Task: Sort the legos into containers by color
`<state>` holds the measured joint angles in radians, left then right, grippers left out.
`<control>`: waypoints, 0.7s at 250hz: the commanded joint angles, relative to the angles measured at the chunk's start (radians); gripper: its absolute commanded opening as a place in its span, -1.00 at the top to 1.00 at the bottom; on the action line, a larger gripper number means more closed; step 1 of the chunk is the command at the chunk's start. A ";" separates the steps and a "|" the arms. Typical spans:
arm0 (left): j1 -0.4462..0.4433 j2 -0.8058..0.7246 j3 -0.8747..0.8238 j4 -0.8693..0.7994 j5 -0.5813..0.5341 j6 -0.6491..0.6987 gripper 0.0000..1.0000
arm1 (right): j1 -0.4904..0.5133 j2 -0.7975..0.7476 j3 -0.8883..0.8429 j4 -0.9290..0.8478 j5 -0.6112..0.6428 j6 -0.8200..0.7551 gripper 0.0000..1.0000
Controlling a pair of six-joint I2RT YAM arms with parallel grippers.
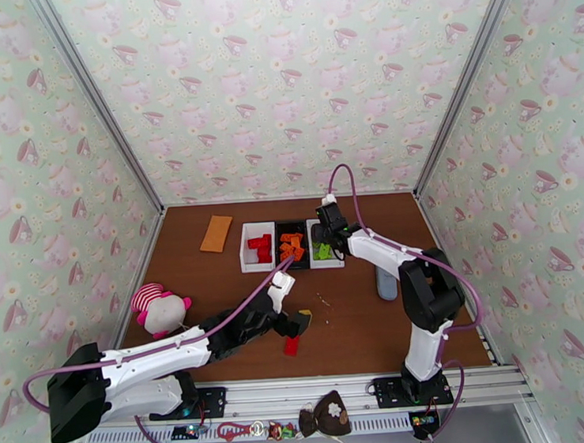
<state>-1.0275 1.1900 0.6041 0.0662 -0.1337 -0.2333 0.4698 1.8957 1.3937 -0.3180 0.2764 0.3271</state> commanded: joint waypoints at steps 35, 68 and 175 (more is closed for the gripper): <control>-0.005 0.007 0.037 0.032 -0.043 0.022 -1.00 | -0.016 0.080 0.094 0.036 -0.029 -0.036 -0.03; -0.006 0.007 0.038 0.023 -0.055 0.016 -1.00 | -0.019 0.093 0.112 0.027 -0.041 -0.056 -0.23; -0.015 0.006 0.062 -0.116 -0.076 -0.091 -1.00 | -0.017 -0.194 -0.102 0.099 -0.098 -0.104 -0.81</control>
<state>-1.0306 1.1946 0.6437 0.0048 -0.1768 -0.2813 0.4557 1.8202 1.3579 -0.2745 0.2058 0.2497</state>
